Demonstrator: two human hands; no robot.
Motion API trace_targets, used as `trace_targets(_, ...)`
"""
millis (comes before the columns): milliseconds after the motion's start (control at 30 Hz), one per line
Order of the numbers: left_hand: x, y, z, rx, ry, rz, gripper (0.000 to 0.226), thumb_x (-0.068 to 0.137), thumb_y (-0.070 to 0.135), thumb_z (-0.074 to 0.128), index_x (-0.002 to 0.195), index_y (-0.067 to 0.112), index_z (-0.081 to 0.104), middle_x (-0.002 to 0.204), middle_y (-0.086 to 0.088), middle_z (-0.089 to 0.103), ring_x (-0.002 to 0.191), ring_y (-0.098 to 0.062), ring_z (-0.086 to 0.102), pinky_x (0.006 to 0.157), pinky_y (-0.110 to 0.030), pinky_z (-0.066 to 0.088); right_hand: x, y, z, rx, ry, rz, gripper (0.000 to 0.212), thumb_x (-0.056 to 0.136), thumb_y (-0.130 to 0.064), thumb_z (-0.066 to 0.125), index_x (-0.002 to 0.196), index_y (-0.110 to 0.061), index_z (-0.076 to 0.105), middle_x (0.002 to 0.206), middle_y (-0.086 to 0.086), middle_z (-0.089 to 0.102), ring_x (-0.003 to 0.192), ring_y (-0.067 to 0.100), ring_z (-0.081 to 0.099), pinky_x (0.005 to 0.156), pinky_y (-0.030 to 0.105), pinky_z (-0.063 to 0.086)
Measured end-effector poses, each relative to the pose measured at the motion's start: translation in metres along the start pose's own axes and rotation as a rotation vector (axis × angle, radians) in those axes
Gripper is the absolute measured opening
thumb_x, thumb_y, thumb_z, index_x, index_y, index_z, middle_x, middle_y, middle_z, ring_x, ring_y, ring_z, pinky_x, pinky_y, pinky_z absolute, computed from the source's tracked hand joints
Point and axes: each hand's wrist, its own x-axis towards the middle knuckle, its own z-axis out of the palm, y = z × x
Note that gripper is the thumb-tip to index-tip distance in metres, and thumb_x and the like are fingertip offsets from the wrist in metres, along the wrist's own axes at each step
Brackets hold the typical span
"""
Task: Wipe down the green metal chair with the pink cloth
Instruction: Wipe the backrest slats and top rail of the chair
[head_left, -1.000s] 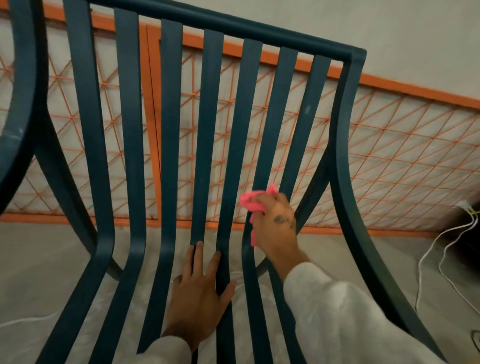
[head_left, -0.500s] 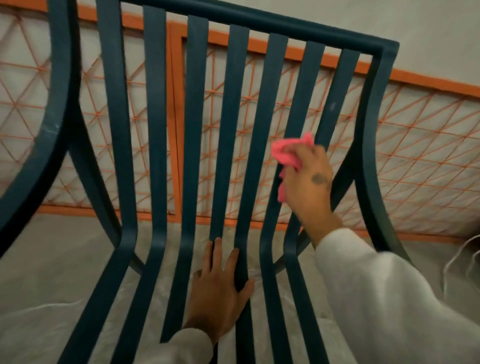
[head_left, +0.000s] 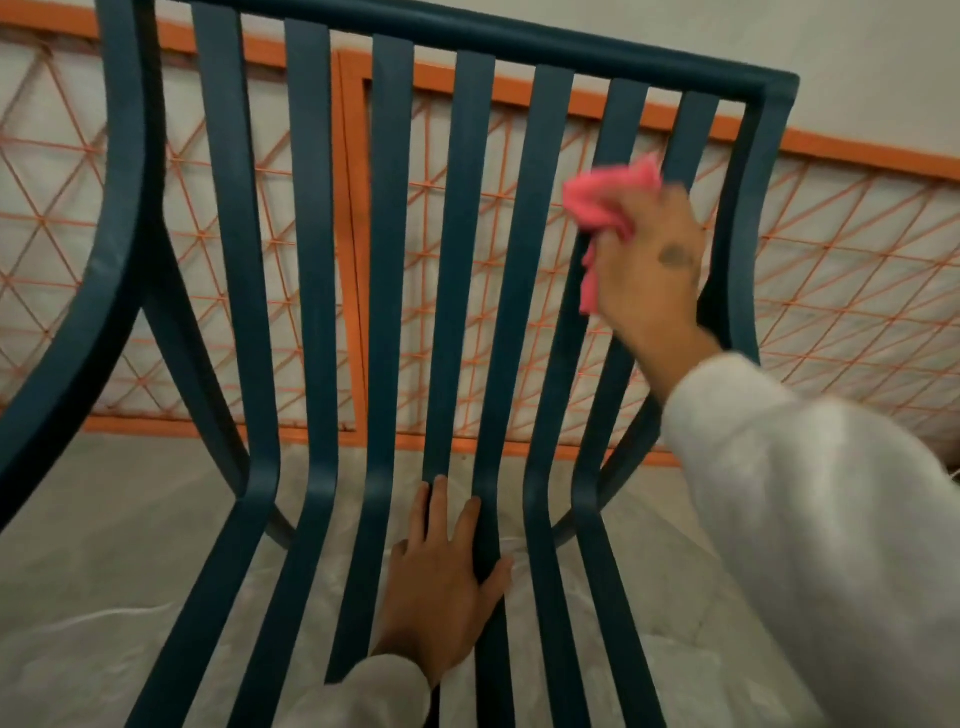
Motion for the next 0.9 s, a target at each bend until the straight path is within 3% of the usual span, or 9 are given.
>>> trace_targets(67, 0.001, 0.001, 0.002, 0.011, 0.015, 0.003, 0.079, 0.083, 0.079, 0.019, 0.150, 0.038, 0.010, 0.163, 0.003, -0.013, 0.149, -0.022, -0.015, 0.116, -0.052, 0.022, 0.034, -0.014, -0.007, -0.104, 0.039, -0.051, 0.040, 0.097, -0.007, 0.050, 0.128, -0.029, 0.062, 0.125, -0.004, 0.044, 0.113, 0.009, 0.043, 0.092, 0.002, 0.034)
trace_targets(133, 0.001, 0.000, 0.001, 0.007, 0.014, 0.000, 0.079, 0.083, 0.080, 0.018, 0.150, 0.038, 0.010, 0.163, 0.003, -0.013, 0.149, -0.022, -0.015, 0.116, -0.052, 0.022, 0.039, -0.019, -0.007, -0.111, 0.059, -0.062, 0.039, 0.097, -0.006, 0.049, 0.129, -0.025, 0.062, 0.122, -0.004, 0.042, 0.111, 0.006, 0.038, 0.084, -0.004, 0.028)
trace_targets(200, 0.001, 0.000, 0.002, -0.004, 0.003, 0.004, 0.081, 0.083, 0.080, 0.018, 0.151, 0.037, 0.009, 0.162, 0.003, -0.014, 0.149, -0.022, -0.016, 0.118, -0.053, 0.021, 0.018, -0.011, 0.000, -0.109, 0.065, -0.051, 0.041, 0.096, -0.003, 0.051, 0.129, -0.025, 0.062, 0.126, -0.002, 0.044, 0.111, 0.006, 0.039, 0.087, -0.005, 0.025)
trace_targets(267, 0.000, -0.001, 0.001, -0.002, 0.005, 0.010, 0.081, 0.084, 0.079, 0.022, 0.151, 0.036, 0.009, 0.162, 0.002, -0.014, 0.149, -0.022, -0.017, 0.118, -0.052, 0.021, -0.025, 0.005, 0.012, -0.081, 0.018, 0.017, 0.042, 0.094, -0.001, 0.053, 0.127, -0.025, 0.063, 0.129, -0.001, 0.044, 0.115, 0.009, 0.041, 0.096, -0.001, 0.026)
trace_targets(333, -0.001, 0.000, 0.001, 0.006, 0.015, 0.010, 0.079, 0.086, 0.076, 0.027, 0.151, 0.035, 0.011, 0.163, 0.001, -0.012, 0.149, -0.022, -0.016, 0.117, -0.050, 0.022, -0.077, 0.023, 0.026, -0.079, -0.062, 0.092, 0.042, 0.093, 0.002, 0.055, 0.125, -0.024, 0.063, 0.134, 0.003, 0.043, 0.121, 0.018, 0.045, 0.107, 0.019, 0.041)
trace_targets(400, 0.000, -0.001, 0.003, 0.008, 0.036, 0.014, 0.076, 0.087, 0.074, 0.030, 0.150, 0.035, 0.016, 0.163, 0.000, -0.010, 0.149, -0.022, -0.015, 0.115, -0.050, 0.025, -0.127, 0.042, 0.038, -0.110, -0.152, 0.168, 0.044, 0.092, 0.003, 0.056, 0.126, -0.025, 0.062, 0.139, 0.004, 0.042, 0.123, 0.024, 0.047, 0.107, 0.038, 0.047)
trace_targets(600, 0.003, 0.001, 0.006, 0.040, 0.070, 0.001, 0.072, 0.086, 0.074, 0.035, 0.146, 0.035, 0.025, 0.164, -0.002, -0.002, 0.150, -0.024, -0.007, 0.111, -0.051, 0.031, -0.204, 0.067, 0.058, -0.132, -0.545, 0.437, 0.044, 0.093, 0.002, 0.055, 0.119, -0.031, 0.068, 0.139, -0.004, 0.044, 0.127, 0.020, 0.047, 0.111, 0.037, 0.042)
trace_targets(733, 0.002, 0.000, 0.007, 0.043, 0.087, 0.012, 0.072, 0.087, 0.072, 0.034, 0.146, 0.033, 0.027, 0.164, -0.003, 0.000, 0.150, -0.025, -0.006, 0.111, -0.050, 0.031, -0.220, 0.066, 0.050, -0.282, -0.650, 0.365, 0.047, 0.097, -0.005, 0.050, 0.133, -0.034, 0.055, 0.147, -0.002, 0.038, 0.134, 0.026, 0.038, 0.115, 0.039, 0.036)
trace_targets(900, 0.002, -0.001, 0.009, 0.055, 0.087, 0.015, 0.076, 0.085, 0.076, 0.031, 0.147, 0.032, 0.027, 0.164, -0.005, 0.001, 0.150, -0.026, -0.006, 0.110, -0.050, 0.033, -0.244, 0.051, 0.018, -0.350, -0.810, 0.368, 0.039, 0.099, -0.021, 0.053, 0.136, -0.034, 0.054, 0.140, -0.003, 0.044, 0.128, 0.021, 0.045, 0.115, 0.037, 0.036)
